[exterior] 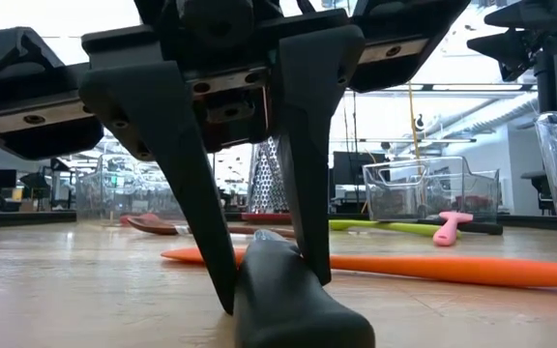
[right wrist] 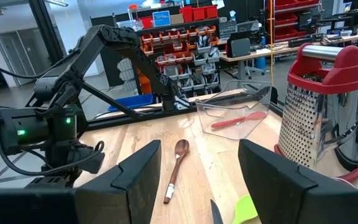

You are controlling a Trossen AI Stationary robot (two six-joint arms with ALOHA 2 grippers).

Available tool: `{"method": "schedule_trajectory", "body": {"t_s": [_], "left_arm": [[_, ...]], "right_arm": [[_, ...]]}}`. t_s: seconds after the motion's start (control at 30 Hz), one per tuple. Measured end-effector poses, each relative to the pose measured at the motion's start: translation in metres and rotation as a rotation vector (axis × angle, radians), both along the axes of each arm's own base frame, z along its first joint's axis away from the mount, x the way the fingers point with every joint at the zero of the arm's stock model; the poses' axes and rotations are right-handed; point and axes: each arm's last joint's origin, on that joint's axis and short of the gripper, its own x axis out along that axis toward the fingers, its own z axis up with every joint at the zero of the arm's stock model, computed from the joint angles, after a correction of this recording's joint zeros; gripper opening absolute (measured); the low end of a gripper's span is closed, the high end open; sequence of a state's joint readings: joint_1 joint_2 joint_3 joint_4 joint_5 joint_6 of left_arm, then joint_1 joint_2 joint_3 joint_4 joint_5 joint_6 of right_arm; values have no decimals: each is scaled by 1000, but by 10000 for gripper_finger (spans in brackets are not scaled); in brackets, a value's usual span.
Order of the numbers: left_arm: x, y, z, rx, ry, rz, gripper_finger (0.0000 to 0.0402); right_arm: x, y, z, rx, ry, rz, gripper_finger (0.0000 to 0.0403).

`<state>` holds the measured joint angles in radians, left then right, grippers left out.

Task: Pick & Place Kitchen Items
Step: Put the silver kitchen knife into the top right transparent bin

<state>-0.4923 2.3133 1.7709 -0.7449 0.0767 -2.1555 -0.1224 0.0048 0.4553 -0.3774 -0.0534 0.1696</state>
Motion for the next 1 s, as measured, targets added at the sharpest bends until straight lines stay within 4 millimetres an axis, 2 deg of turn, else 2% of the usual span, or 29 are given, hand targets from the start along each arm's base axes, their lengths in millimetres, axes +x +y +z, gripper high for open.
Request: {"method": "schedule_trajectory", "body": {"t_s": [0.23, 0.4, 0.53, 0.8, 1.0], "left_arm": [[-6, 0, 16, 38, -20, 9, 81], [-15, 4, 42, 116, -58, 45, 81], [-15, 7, 69, 171, -196, 62, 84], [-13, 32, 129, 489, -523, 87, 89], [12, 57, 157, 620, -736, -7, 90]], "right_arm": [[0, 0, 0, 1, 0, 0, 210], [0, 0, 0, 1, 2, 0, 210], [0, 0, 0, 1, 1, 0, 210], [0, 0, 1, 0, -15, 0, 210], [7, -1, 8, 123, -86, 8, 210]]}}
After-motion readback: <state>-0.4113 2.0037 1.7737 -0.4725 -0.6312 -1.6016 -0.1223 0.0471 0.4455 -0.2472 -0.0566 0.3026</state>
